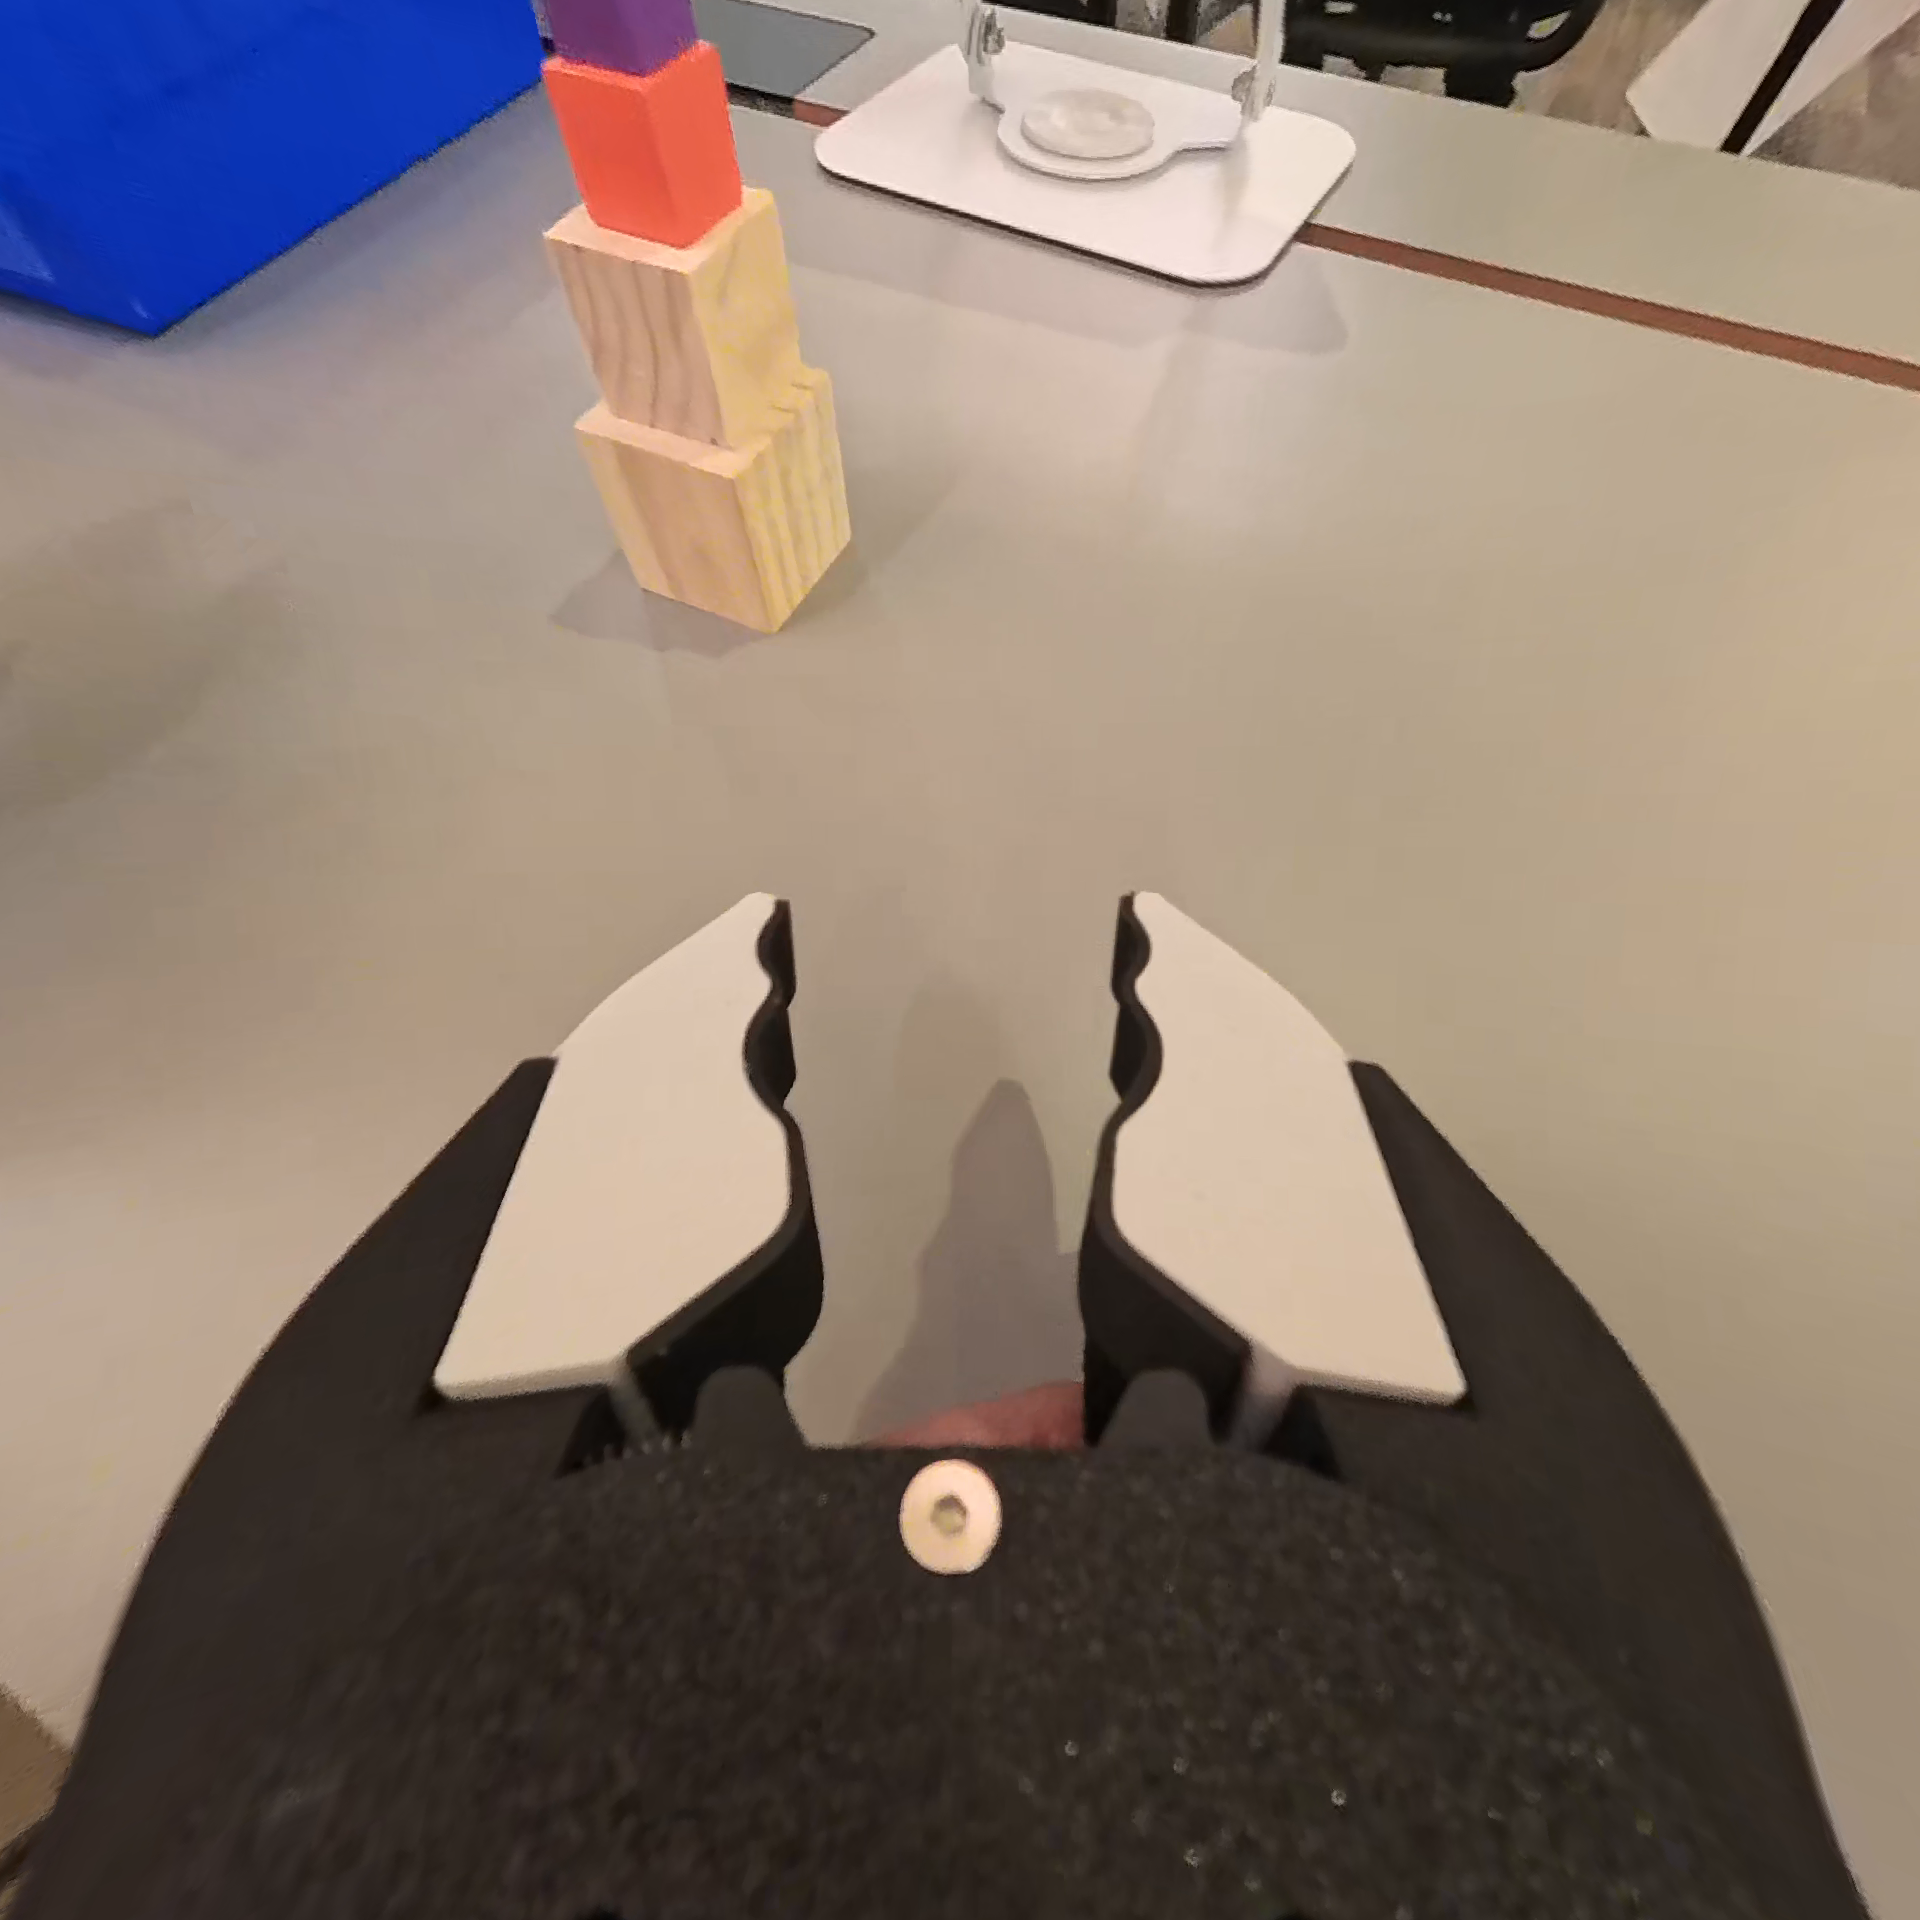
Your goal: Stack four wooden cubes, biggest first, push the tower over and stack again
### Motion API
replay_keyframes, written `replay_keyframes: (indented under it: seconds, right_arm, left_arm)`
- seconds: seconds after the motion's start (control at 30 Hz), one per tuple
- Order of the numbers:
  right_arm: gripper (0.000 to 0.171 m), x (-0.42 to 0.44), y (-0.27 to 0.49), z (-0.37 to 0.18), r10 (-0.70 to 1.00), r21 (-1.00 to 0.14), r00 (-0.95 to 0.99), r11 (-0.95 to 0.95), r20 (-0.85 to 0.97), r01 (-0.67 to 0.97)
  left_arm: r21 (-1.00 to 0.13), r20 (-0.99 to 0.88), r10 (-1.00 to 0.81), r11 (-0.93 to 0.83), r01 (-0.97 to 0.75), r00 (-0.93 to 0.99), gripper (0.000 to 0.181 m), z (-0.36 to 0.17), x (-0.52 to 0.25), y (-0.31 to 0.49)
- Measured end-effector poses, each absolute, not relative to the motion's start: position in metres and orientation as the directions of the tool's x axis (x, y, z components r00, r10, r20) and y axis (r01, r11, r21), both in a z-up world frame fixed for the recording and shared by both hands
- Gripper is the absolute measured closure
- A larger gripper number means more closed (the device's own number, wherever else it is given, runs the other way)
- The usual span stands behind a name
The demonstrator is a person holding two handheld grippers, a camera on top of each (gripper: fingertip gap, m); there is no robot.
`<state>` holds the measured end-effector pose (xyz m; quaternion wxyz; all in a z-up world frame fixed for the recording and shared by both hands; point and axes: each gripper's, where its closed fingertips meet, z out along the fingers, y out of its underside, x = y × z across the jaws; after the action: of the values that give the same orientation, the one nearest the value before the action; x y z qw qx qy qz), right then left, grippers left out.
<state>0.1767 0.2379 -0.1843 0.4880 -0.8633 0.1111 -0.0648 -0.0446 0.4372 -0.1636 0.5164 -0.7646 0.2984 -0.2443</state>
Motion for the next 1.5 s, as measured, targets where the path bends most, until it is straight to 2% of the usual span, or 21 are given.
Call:
replay_keyframes:
  seconds: [0.07, 0.17, 0.27, 0.5, 1.0, 1.2, 1.27, 1.37, 1.5]
  right_arm:
    - [0.111, 0.176, 0.246, -0.183, -0.273, -0.862, 0.962, -0.487, -0.007, -0.144]
    - [0.110, 0.170, 0.255, -0.182, -0.270, -0.864, 0.963, -0.484, -0.002, -0.138]
    - [0.111, 0.163, 0.258, -0.187, -0.253, -0.855, 0.967, -0.507, 0.031, -0.106]
    - [0.121, 0.156, 0.258, -0.186, -0.227, -0.858, 0.973, -0.505, 0.032, -0.089]
    - [0.129, 0.150, 0.268, -0.177, -0.161, -0.859, 0.984, -0.511, 0.083, -0.011]
    - [0.131, 0.152, 0.265, -0.180, -0.148, -0.855, 0.985, -0.518, 0.091, 0.001]
    - [0.131, 0.153, 0.263, -0.180, -0.147, -0.856, 0.985, -0.517, 0.091, 0.002]
    - [0.131, 0.157, 0.260, -0.178, -0.143, -0.857, 0.985, -0.515, 0.098, 0.010]
    - [0.131, 0.164, 0.254, -0.175, -0.133, -0.858, 0.984, -0.513, 0.115, 0.031]
  left_arm:
    - [-0.923, 0.152, -0.710, -0.351, -0.159, 0.687, 0.128, -0.173, -0.042, 0.429]
    - [-0.924, 0.118, -0.752, -0.322, -0.206, 0.648, 0.125, -0.173, -0.035, 0.421]
    - [-0.907, 0.129, -0.767, -0.348, -0.239, 0.628, 0.132, -0.180, -0.030, 0.419]
    - [-0.880, 0.109, -0.801, -0.353, -0.318, 0.588, 0.137, -0.190, -0.020, 0.416]
    - [-0.864, 0.144, -0.805, -0.386, -0.324, 0.576, 0.138, -0.194, -0.018, 0.416]
    - [-0.864, 0.142, -0.836, -0.366, -0.345, 0.529, 0.154, -0.193, -0.012, 0.412]
    - [-0.871, 0.104, -0.889, -0.298, -0.390, 0.447, 0.181, -0.190, -0.005, 0.410]
    - [-0.822, 0.036, -0.953, -0.199, -0.534, 0.301, 0.181, -0.187, 0.005, 0.418]
    - [-0.686, -0.023, -1.000, 0.022, -0.728, -0.009, 0.181, -0.189, 0.009, 0.427]
